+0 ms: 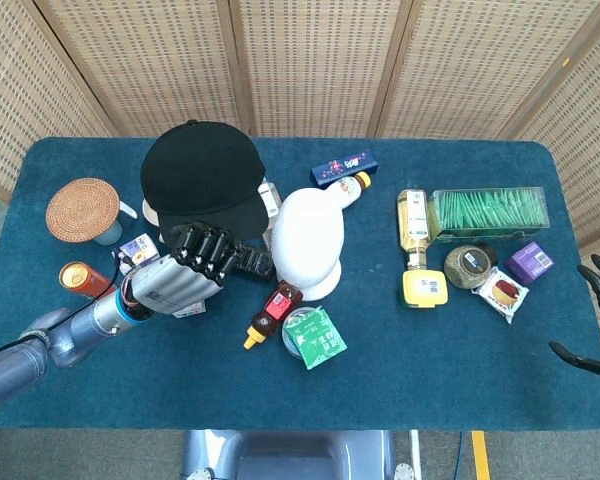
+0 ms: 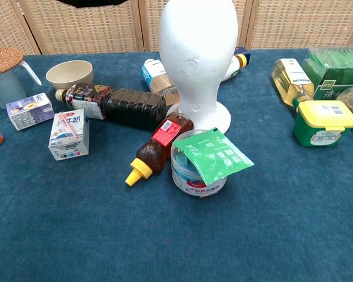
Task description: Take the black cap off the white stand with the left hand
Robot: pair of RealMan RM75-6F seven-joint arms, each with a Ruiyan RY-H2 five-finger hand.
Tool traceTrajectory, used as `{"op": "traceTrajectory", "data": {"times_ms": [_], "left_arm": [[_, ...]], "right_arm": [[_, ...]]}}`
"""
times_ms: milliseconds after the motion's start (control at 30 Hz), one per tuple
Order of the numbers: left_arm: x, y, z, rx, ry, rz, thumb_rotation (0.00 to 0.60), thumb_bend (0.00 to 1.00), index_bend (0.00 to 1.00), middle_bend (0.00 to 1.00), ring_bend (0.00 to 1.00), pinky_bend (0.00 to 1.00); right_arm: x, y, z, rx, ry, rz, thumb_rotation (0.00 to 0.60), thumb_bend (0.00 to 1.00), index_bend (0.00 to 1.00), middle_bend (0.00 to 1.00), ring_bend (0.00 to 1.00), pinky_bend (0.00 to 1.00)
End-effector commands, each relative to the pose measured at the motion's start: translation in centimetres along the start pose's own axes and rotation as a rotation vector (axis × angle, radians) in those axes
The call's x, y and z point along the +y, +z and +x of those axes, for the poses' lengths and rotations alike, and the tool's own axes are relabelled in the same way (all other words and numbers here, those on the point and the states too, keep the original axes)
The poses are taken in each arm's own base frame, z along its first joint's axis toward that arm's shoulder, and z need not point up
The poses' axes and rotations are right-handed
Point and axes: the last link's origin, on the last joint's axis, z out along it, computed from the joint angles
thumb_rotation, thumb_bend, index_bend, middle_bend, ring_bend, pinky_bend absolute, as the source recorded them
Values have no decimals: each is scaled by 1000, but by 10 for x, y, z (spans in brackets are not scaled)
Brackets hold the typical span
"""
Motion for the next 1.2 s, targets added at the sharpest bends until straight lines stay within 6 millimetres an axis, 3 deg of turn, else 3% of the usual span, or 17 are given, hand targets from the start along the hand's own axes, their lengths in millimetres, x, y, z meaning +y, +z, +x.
{"op": "traceTrajectory", "data": {"times_ms": [33,233,467,533,600,667,900,1100,1200], "left_arm": [[20,-19,-10,-45,-97,37,600,418,925,747,555,699],[58,-9,-9,3,-146,-5,600,419,925,747,555,698],[76,-27,-14,-71,-115,-51,600,386,920,718,541,668],[76,-37,-13,-100,-148,-36,600,349,852,623,487,622],[76,-42,-12,-111,-166,-17,600,283,677,478,390,565],[76,-47,-10,-130,-192,13,600,222,565,401,332,534],[72,-66,3,-202,-326,154,600,79,338,219,188,456],[55,-86,39,-230,-542,402,600,2,108,57,73,374],[42,-102,60,-285,-668,552,600,0,46,6,44,319]], "right_arm": [[-2,1,-3,-6,0,8,600,8,58,0,0,1],[-4,-1,-2,-4,4,17,600,8,58,0,0,0],[-1,-3,2,6,7,9,600,8,58,0,0,0],[0,-3,2,2,7,8,600,9,58,0,0,0],[0,-3,2,1,6,8,600,8,58,0,0,0],[0,-3,1,-2,6,8,600,9,58,0,0,0],[-5,-4,0,-5,11,23,600,9,58,0,0,0],[-5,-5,3,1,14,20,600,9,58,0,0,0],[-5,-6,4,-1,16,21,600,9,59,0,0,0]]}}
